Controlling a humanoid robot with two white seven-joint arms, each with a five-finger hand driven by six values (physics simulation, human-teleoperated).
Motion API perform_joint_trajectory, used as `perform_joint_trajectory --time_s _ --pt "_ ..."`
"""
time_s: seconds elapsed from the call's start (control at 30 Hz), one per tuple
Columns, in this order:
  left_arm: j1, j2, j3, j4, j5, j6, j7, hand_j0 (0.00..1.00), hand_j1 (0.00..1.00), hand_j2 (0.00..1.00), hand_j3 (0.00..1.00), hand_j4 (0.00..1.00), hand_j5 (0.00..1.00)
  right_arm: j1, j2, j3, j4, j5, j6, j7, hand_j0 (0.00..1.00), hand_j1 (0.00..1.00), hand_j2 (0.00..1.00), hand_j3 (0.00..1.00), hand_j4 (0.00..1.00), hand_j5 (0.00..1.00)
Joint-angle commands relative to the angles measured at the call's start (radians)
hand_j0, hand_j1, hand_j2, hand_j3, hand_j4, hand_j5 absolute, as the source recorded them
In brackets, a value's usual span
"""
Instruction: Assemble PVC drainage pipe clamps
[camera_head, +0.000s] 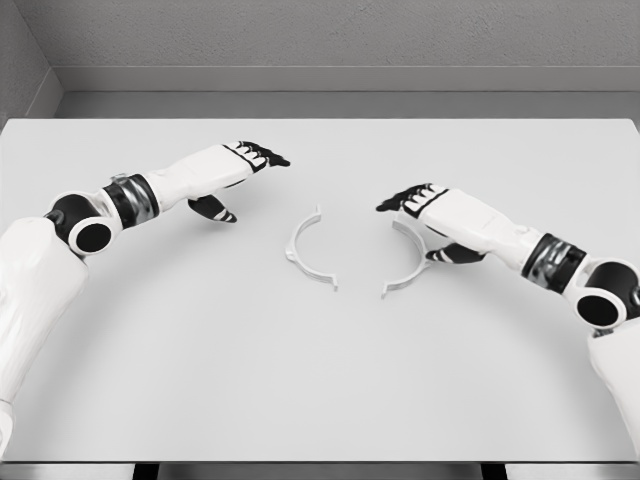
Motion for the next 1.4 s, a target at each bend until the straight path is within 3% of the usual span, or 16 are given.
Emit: perform_joint_trajectory --time_s 0.0,0.3,1.37 --pt "0.000 0.001 0.001 0.001 0.007 0.002 0.001 1.00 1.00 1.00 1.00 1.00 1.00 0.000 -0.003 -0.014 -0.006 -0.011 0.003 -0.001 0.91 0.91 0.91 0.91 0.91 0.91" --pt "-0.003 0.001 0.001 0.001 0.007 0.002 0.001 1.00 1.00 1.00 1.00 1.00 1.00 0.034 -0.014 -0.008 -0.011 -0.004 0.003 -0.001 0.91 0.91 0.91 0.91 0.91 0.91" --pt "-0.023 0.021 0.007 0.011 0.009 0.002 0.001 1.00 1.00 1.00 1.00 1.00 1.00 0.017 -0.005 0.012 0.022 0.018 0.003 0.006 0.91 0.91 0.91 0.91 0.91 0.91"
